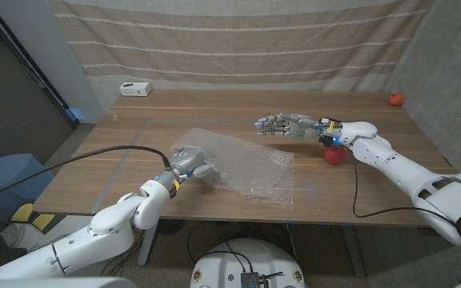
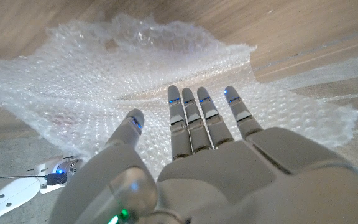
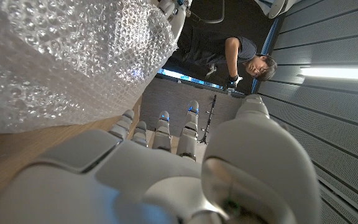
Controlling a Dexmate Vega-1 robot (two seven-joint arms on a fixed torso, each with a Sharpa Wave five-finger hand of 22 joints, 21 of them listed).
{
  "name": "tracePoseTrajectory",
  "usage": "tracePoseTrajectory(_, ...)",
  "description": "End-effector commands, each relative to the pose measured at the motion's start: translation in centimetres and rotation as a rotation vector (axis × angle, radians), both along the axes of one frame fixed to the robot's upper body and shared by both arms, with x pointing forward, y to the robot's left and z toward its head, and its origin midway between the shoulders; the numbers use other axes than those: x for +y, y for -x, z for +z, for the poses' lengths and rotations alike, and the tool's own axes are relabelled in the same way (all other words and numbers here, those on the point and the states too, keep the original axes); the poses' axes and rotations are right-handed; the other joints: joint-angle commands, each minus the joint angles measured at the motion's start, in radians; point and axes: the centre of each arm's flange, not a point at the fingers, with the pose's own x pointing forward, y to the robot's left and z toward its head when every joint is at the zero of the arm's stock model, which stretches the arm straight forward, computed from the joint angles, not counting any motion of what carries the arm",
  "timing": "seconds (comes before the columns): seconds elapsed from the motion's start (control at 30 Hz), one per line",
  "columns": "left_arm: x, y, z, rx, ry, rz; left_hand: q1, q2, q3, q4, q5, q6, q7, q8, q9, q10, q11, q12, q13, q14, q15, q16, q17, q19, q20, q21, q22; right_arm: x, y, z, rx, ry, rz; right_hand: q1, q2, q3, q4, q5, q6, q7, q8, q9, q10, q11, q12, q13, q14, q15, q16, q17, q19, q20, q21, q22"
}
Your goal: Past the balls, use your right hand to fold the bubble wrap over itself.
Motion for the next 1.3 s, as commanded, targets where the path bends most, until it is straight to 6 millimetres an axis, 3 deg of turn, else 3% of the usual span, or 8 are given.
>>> tracePoseTrajectory(0.03, -0.6, 5.2, 2.2, -0.078, -0.110, 0.062, 0.018, -0.015, -0.005, -0.012, 0.005, -0.005, -0.018, 0.004, 0.003, 0.000, -0.011, -0.003, 0.001, 0.000, -0.002, 0.002, 0.005, -0.002, -0.005, -0.005, 0.002, -0.1, -0.5, 0.8, -0.002, -0.023, -0.021, 0.003, 0.010, 0.001, -0.003, 0.000, -0.006, 0.002, 0.005, 0.001, -0.006, 0.004, -0.003, 0.002, -0.010, 0.002, -0.003, 0.003, -0.002, 0.006, -0.003, 0.000)
tracePoseTrajectory(0.27, 0.5, 8.3, 1.7, -0.048, -0.117, 0.057, 0.022, -0.024, -0.013, -0.015, 0.004, -0.008, -0.020, 0.003, 0.002, 0.001, -0.009, -0.005, 0.001, -0.003, -0.003, 0.000, 0.006, -0.002, -0.005, -0.006, 0.002, 0.4, -0.7, 1.3, -0.001, -0.008, -0.010, 0.004, 0.014, 0.002, -0.003, -0.001, -0.006, 0.003, 0.008, 0.000, -0.008, 0.004, -0.002, 0.002, -0.013, 0.003, -0.004, 0.002, 0.000, 0.005, -0.002, 0.000)
tracePoseTrajectory(0.6, 2.4, 13.6, 0.5, -0.171, 0.042, -0.045, 0.061, 0.027, -0.031, -0.001, 0.011, 0.156, 0.063, 0.047, 0.002, 0.170, 0.024, 0.049, 0.016, 0.179, -0.004, 0.079, 0.024, 0.102, -0.026, 0.024, 0.004, 2.6, -1.6, 2.6, -0.007, 0.031, 0.017, 0.008, 0.019, 0.004, -0.006, -0.002, 0.000, 0.004, 0.014, -0.002, -0.009, 0.005, 0.001, 0.002, -0.017, 0.005, -0.006, 0.001, 0.001, 0.002, -0.003, 0.000)
tracePoseTrajectory(0.73, 3.2, 15.9, -0.2, -0.281, 0.182, -0.096, 0.102, 0.055, -0.029, -0.004, 0.034, 0.367, 0.092, 0.133, 0.041, 0.389, 0.093, 0.142, 0.064, 0.423, 0.000, 0.220, 0.082, 0.243, -0.068, 0.089, 0.013, 3.8, -2.0, 3.1, -0.002, 0.053, 0.024, 0.009, 0.021, 0.005, -0.006, -0.003, 0.000, 0.005, 0.014, -0.003, -0.010, 0.005, 0.001, 0.001, -0.018, 0.005, -0.007, 0.000, 0.001, 0.002, -0.003, 0.000)
tracePoseTrajectory(0.93, 3.8, 18.4, -0.2, -0.447, 0.370, -0.159, 0.192, 0.038, -0.019, -0.026, 0.066, 0.477, 0.129, 0.224, 0.120, 0.560, 0.091, 0.247, 0.168, 0.581, 0.005, 0.394, 0.199, 0.357, -0.096, 0.171, 0.033, 5.3, -2.4, 3.5, -0.001, 0.075, 0.038, 0.010, 0.022, 0.005, -0.008, -0.004, -0.003, 0.007, 0.014, -0.004, -0.011, 0.005, 0.002, 0.001, -0.019, 0.005, -0.007, 0.000, 0.001, 0.002, -0.003, 0.000)
tracePoseTrajectory(1.03, 4.2, 18.7, -0.2, -0.479, 0.444, -0.168, 0.196, 0.037, -0.025, -0.017, 0.068, 0.474, 0.126, 0.232, 0.137, 0.551, 0.091, 0.254, 0.191, 0.569, 0.005, 0.411, 0.222, 0.358, -0.096, 0.180, 0.037, 5.6, -2.3, 3.7, -0.005, 0.076, 0.045, 0.010, 0.023, 0.005, -0.008, -0.004, -0.004, 0.007, 0.015, -0.004, -0.011, 0.005, 0.002, 0.001, -0.019, 0.005, -0.007, -0.001, 0.002, 0.001, -0.003, 0.000)
tracePoseTrajectory(1.1, 4.6, 18.3, -0.2, -0.461, 0.493, -0.176, 0.171, 0.035, -0.024, 0.008, 0.073, 0.396, 0.111, 0.216, 0.166, 0.469, 0.081, 0.236, 0.230, 0.484, 0.002, 0.378, 0.226, 0.306, -0.083, 0.181, 0.042, 5.7, -2.3, 3.8, -0.009, 0.071, 0.049, 0.010, 0.023, 0.005, -0.008, -0.005, -0.004, 0.008, 0.015, -0.004, -0.011, 0.006, 0.003, 0.001, -0.019, 0.006, -0.007, -0.001, 0.003, 0.001, -0.003, 0.000)
tracePoseTrajectory(1.3, 5.9, 15.5, 0.2, -0.334, 0.604, -0.237, 0.083, 0.010, -0.009, 0.016, 0.085, 0.043, 0.024, 0.015, 0.092, 0.104, 0.076, 0.040, 0.190, 0.111, 0.016, 0.127, 0.098, 0.108, -0.029, 0.151, 0.025, 5.6, -1.9, 4.1, -0.026, 0.004, 0.021, 0.013, 0.029, 0.007, -0.011, -0.009, -0.005, 0.011, 0.017, -0.007, -0.003, 0.007, 0.009, 0.000, 0.002, -0.005, 0.001, -0.003, 0.032, -0.008, 0.007, 0.000)
